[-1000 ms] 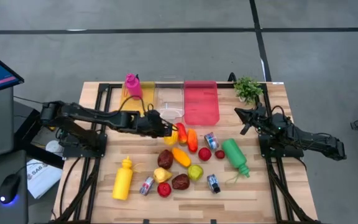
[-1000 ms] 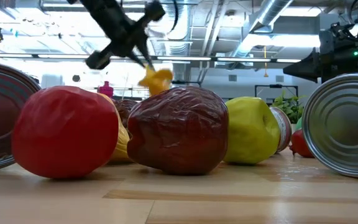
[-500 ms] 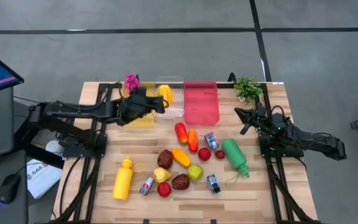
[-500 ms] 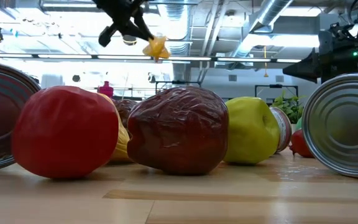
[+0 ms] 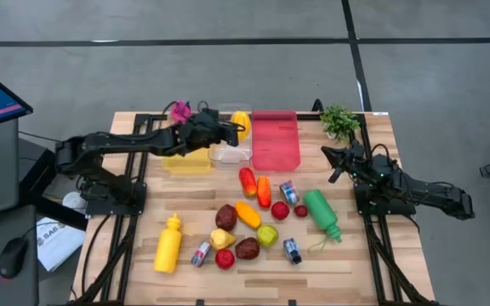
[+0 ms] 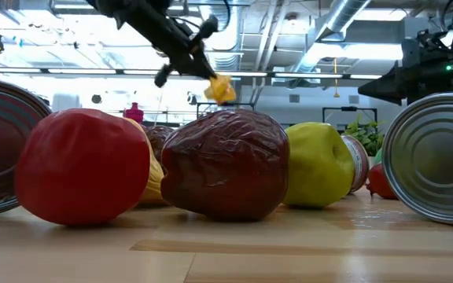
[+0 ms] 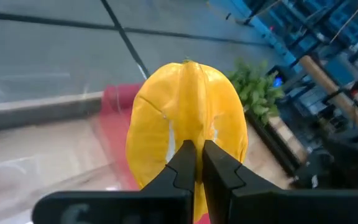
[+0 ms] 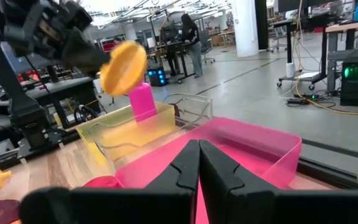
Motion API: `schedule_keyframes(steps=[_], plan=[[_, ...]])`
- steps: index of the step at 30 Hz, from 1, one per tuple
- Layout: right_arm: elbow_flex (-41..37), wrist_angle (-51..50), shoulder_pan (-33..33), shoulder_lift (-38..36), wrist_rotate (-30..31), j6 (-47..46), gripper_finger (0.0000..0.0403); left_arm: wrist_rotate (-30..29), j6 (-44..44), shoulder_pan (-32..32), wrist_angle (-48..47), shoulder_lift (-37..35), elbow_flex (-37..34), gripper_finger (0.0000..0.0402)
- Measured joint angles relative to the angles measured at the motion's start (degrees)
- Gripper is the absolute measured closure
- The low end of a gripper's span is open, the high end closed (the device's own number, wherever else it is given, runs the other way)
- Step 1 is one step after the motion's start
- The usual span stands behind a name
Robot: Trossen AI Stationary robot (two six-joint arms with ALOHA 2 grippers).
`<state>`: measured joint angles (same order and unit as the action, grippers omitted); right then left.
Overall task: Pick & Place Food Item
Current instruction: Put the yellow starfruit into the pink bin
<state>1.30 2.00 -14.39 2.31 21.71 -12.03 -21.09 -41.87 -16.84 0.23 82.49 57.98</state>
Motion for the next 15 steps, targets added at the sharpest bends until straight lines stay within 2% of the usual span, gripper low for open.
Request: schedule_keyframes(steps=[8,15], plan=[[0.0,0.1,-0.4,0.0,0.9,0.0,0.0397,8.6,-0.3,0.1,15.2,9.7,0.0,0.0400],[0.1,0.1,-0.4,0.0,0.9,0.0,0.0397,11.1,-0.3,0.3,22.7,15.7,0.0,0.0400]])
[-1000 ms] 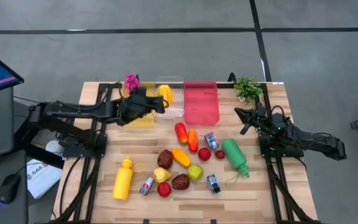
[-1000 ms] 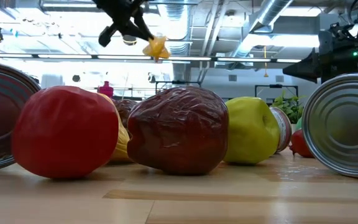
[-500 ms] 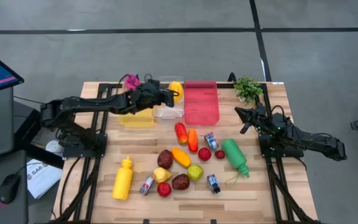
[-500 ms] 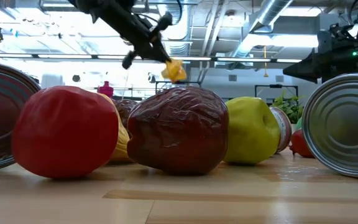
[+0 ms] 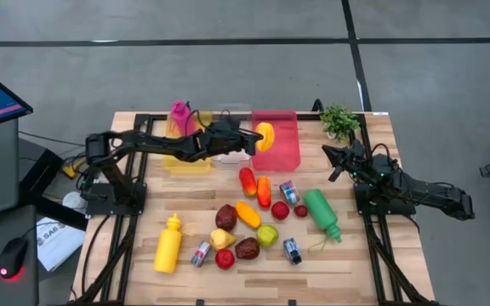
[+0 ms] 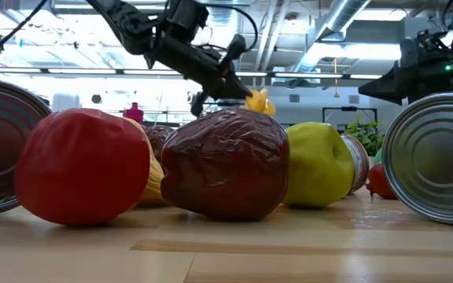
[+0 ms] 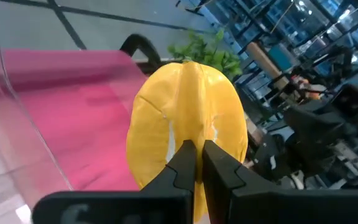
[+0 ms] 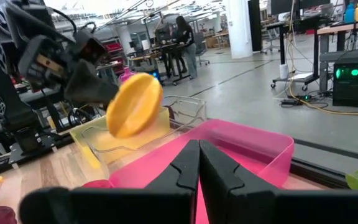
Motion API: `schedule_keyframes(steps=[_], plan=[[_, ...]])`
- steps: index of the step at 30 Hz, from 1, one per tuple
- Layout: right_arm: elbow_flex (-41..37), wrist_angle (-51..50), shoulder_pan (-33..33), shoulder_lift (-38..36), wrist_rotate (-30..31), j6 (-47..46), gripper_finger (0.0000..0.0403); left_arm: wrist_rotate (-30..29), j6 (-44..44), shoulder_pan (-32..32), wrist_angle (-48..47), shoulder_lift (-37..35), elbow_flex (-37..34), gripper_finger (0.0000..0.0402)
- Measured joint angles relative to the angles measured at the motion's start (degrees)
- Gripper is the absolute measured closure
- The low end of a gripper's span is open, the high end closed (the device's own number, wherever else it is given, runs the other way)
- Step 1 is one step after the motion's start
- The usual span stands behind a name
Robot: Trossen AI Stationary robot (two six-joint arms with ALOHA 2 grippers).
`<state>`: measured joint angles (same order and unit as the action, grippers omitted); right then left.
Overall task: Pick & Place Food Item
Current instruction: Put the yellow starfruit into the pink bin
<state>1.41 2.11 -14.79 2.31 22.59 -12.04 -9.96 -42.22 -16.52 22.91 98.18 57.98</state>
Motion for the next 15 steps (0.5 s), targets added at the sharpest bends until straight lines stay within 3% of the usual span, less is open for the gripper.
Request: schedule_keyframes(steps=[8,15], plan=[[0.0,0.0,0.0,0.0,0.0,0.0,0.0397,0.4,0.0,0.9,0.7,2.2,0.0,0.0395],[0.0,0.0,0.0,0.0,0.0,0.0,0.0397,0.3,0.0,0.7,0.0,2.2,0.0,0.0351]])
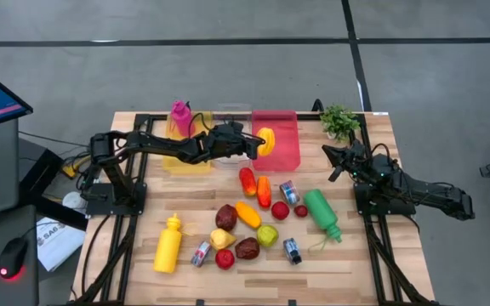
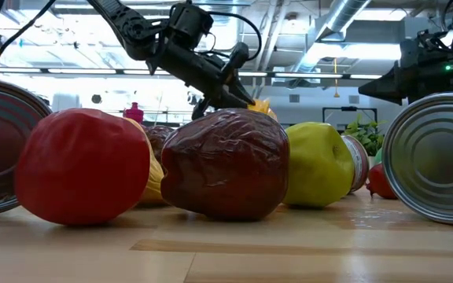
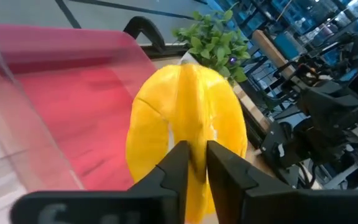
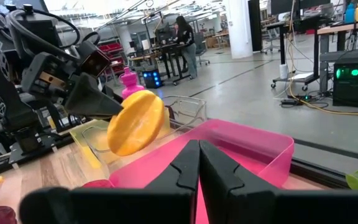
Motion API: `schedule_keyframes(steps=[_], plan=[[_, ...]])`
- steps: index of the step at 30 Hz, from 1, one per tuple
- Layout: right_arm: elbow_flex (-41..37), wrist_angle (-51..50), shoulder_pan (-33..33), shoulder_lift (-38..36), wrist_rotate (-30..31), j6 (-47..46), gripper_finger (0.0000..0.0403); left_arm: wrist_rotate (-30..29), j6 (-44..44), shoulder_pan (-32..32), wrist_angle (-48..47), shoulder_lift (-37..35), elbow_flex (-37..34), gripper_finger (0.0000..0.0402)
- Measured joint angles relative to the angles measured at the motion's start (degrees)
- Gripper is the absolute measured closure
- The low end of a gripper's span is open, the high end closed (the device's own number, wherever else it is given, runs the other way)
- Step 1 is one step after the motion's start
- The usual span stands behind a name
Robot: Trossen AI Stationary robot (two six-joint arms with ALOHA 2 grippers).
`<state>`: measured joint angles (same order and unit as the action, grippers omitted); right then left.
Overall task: Pick & Place Food Item
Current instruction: Put the yellow starfruit into the pink bin, then put the left orange mango into the pink bin
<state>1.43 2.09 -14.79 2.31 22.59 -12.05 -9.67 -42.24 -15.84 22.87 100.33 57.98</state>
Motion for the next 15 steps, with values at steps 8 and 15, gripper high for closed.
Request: schedule_keyframes(steps=[8,15], plan=[[0.0,0.0,0.0,0.0,0.0,0.0,0.0397,-0.1,0.0,0.0,0.2,0.0,0.0,0.0304],[0.0,0.0,0.0,0.0,0.0,0.0,0.0397,-0.2,0.0,0.0,5.1,0.0,0.0,0.0305]])
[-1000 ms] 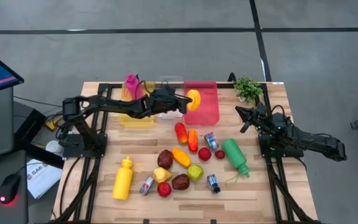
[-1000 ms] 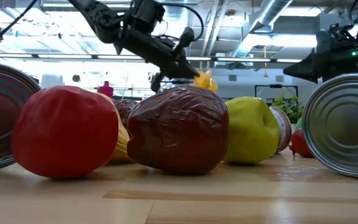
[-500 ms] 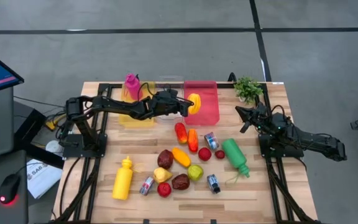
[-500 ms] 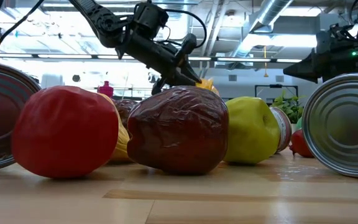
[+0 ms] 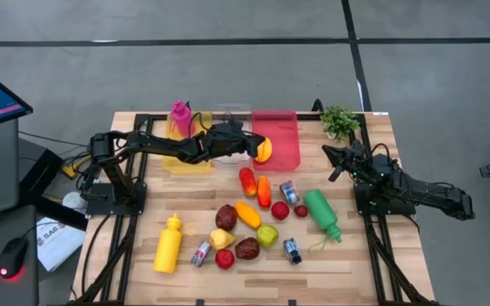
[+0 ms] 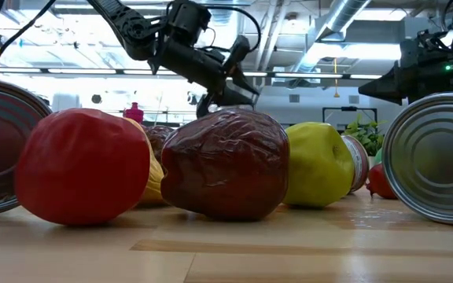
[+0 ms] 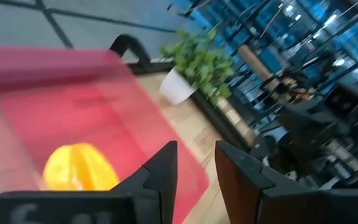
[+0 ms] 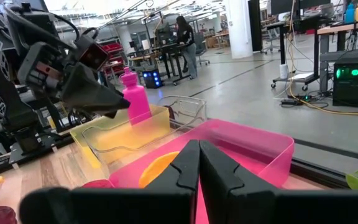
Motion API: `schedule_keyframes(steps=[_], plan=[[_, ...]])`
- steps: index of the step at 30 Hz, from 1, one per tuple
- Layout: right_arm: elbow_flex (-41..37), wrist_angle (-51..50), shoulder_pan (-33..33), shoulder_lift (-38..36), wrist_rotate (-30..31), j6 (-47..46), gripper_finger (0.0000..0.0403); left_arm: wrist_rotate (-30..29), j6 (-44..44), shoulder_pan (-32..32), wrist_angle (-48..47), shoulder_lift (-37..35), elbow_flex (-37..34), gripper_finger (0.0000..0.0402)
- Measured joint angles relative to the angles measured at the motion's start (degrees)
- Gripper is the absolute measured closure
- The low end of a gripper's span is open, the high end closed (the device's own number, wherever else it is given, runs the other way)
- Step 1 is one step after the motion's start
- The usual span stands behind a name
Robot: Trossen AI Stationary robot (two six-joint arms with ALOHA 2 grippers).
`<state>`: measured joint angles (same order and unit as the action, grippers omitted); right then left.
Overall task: Pick & Place Food Item
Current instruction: Put the left orange mango into the pink bin
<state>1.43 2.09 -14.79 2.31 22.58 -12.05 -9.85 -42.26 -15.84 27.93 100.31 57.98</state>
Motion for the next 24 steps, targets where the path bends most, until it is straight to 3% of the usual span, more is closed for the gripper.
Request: schedule_keyframes(steps=[8,24], plan=[[0.0,0.0,0.0,0.0,0.0,0.0,0.0397,0.0,0.0,0.0,5.5,0.0,0.0,0.0324],[0.0,0.0,0.0,0.0,0.0,0.0,0.0397,0.2,0.2,1.1,5.7,-0.8,0.1,0.0376]])
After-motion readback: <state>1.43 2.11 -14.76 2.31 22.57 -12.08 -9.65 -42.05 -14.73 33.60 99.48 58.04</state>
